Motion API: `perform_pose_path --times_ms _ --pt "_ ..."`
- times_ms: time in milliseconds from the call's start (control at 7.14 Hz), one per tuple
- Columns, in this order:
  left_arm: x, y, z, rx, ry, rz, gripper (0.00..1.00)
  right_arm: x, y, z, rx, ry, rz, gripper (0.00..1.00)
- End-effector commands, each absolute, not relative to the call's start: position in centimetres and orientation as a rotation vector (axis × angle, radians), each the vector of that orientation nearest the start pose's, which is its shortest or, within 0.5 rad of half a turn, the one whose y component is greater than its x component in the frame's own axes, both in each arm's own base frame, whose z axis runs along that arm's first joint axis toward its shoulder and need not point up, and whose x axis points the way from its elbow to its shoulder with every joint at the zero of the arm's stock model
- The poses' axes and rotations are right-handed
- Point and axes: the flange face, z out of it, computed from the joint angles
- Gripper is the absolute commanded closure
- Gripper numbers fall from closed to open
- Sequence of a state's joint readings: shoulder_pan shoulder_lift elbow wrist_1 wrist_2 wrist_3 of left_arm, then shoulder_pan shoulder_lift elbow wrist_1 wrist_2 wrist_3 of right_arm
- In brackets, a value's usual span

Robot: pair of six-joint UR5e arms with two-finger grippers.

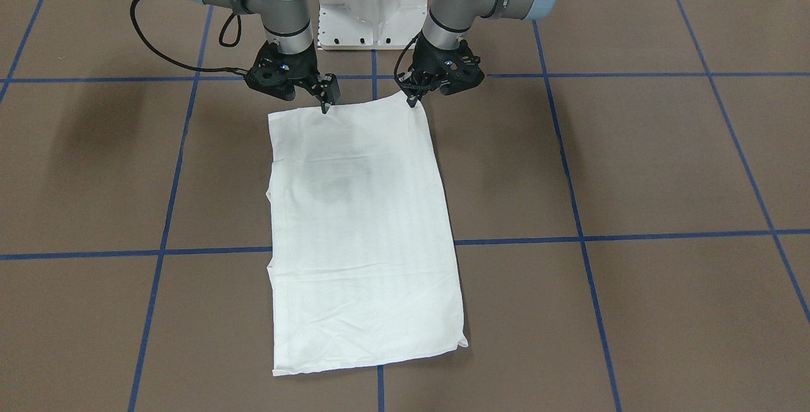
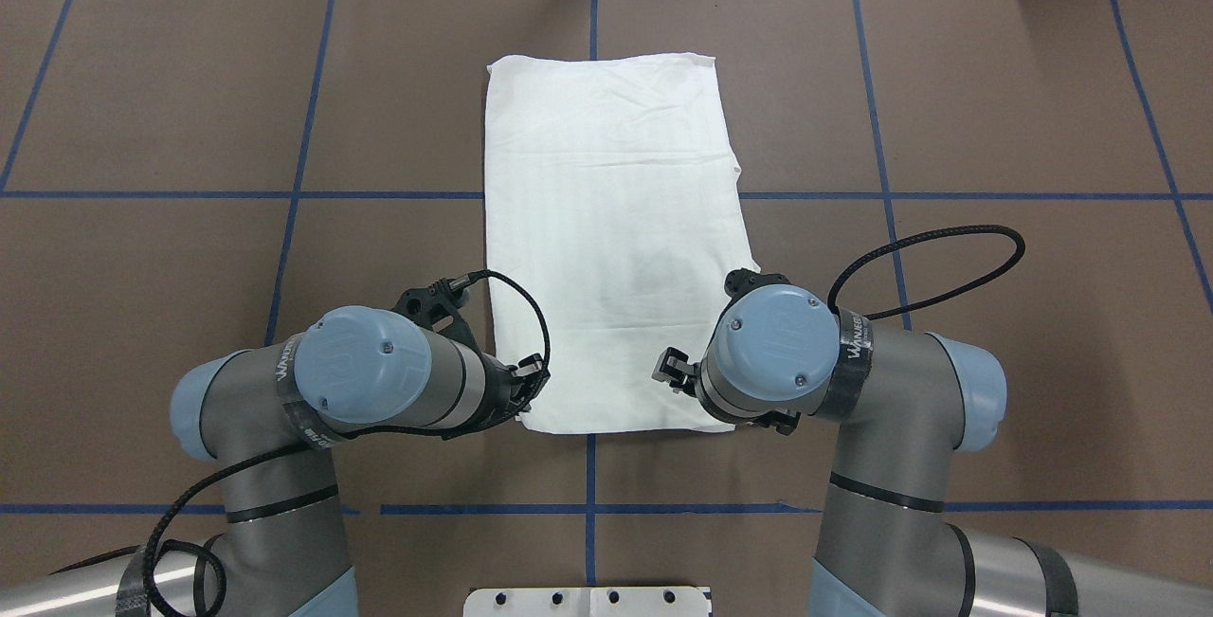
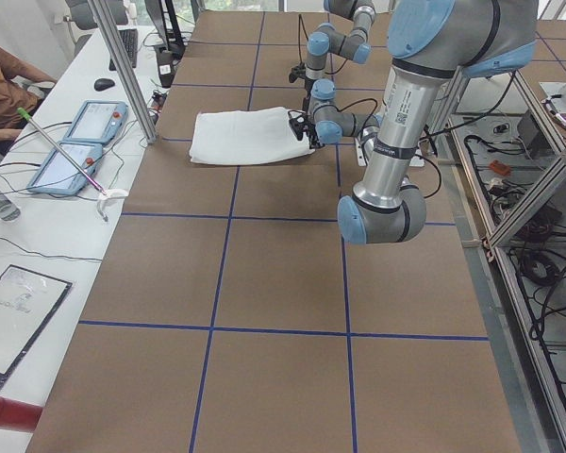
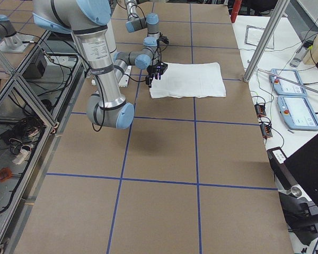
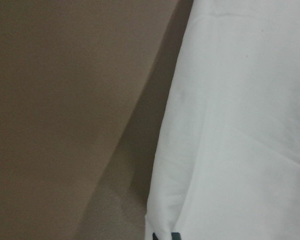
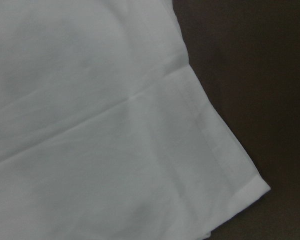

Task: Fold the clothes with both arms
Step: 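Grasp the near edge of the white shirt with both grippers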

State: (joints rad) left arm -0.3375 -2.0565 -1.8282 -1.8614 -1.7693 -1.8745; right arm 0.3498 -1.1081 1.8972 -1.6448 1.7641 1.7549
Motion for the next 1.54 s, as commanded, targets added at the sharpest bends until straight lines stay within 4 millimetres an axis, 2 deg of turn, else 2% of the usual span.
perform_pose_path --times_ms 0,140,700,980,1260,1400 --pt "54.7 -31.5 23.4 -0.161 1.050 -0.479 1.00 -54.1 -30.8 28.4 -0.154 -0.693 0.480 0.00" --pt "54.6 -31.5 23.2 -0.160 1.054 -0.480 1.00 -54.9 -30.7 29.0 -0.157 -0.677 0.476 0.00" --pt "54.7 -31.6 23.0 -0.159 1.058 -0.480 1.00 -55.5 -30.7 29.5 -0.160 -0.674 0.465 0.00" --pt "54.7 -31.6 23.0 -0.158 1.058 -0.478 1.00 -56.6 -30.4 29.9 -0.161 -0.659 0.458 0.00" --pt "54.7 -31.6 23.0 -0.153 1.059 -0.474 1.00 -56.6 -30.4 29.7 -0.163 -0.663 0.459 0.01" --pt "54.7 -31.6 23.0 -0.153 1.059 -0.474 1.00 -56.7 -30.3 29.7 -0.163 -0.663 0.457 0.07"
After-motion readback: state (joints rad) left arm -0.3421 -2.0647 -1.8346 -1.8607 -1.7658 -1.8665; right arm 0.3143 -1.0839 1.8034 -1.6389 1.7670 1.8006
